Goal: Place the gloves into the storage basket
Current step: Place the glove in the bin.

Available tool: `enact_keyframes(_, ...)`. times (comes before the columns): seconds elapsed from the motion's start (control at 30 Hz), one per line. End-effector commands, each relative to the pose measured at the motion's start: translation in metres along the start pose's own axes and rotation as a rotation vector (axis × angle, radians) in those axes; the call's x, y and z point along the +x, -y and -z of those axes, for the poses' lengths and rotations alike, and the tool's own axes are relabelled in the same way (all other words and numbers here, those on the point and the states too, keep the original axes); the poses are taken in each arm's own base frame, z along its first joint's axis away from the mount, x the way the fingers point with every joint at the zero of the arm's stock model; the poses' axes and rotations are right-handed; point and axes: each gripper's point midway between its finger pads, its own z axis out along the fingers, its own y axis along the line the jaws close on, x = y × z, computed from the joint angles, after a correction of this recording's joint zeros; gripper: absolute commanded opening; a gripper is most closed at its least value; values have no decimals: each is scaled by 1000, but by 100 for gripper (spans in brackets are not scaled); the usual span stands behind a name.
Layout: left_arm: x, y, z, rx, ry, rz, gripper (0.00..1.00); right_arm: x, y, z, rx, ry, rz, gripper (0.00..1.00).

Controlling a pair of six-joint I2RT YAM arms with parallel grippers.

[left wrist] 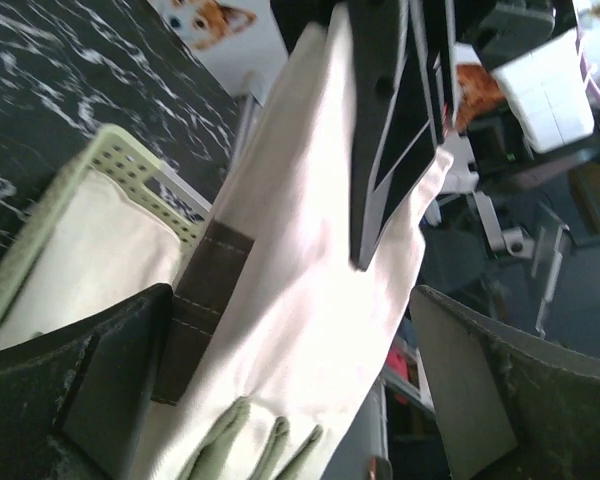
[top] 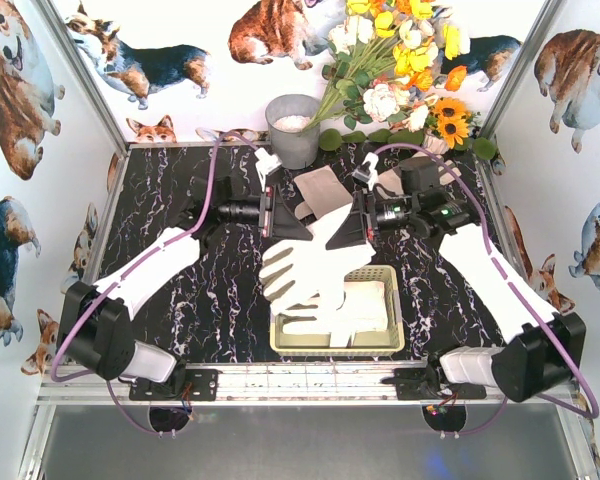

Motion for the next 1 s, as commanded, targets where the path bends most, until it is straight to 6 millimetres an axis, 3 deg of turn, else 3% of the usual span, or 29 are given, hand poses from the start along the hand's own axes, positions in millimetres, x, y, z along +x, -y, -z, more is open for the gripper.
enact_keyframes(0.0,26,18,6,75,-96,-3,97,-2,-51,11,-126,5,103,0)
enact_keyframes(0.13,39,17,9,83,-126,20,92,3,-53,14,-121,6,104,0)
enact_keyframes(0.23,53,16,14,79,-155,56,68,5,-42,14,-66,32,118,0)
enact_keyframes(0.33,70,2,18,26,-178,76,46,6,-17,11,21,71,98,0)
enact_keyframes(0.4,77,-7,20,-24,-175,94,40,8,2,9,76,92,85,0)
enact_keyframes(0.47,79,-17,20,-83,-152,107,31,9,23,8,144,116,73,0)
enact_keyframes(0.6,73,-52,21,-268,-59,145,2,14,64,9,314,160,63,0)
enact_keyframes(0.83,73,-88,28,-477,-17,192,0,21,126,6,530,253,9,0)
enact_keyframes(0.97,80,-95,31,-535,-62,242,0,32,142,5,559,254,-58,0)
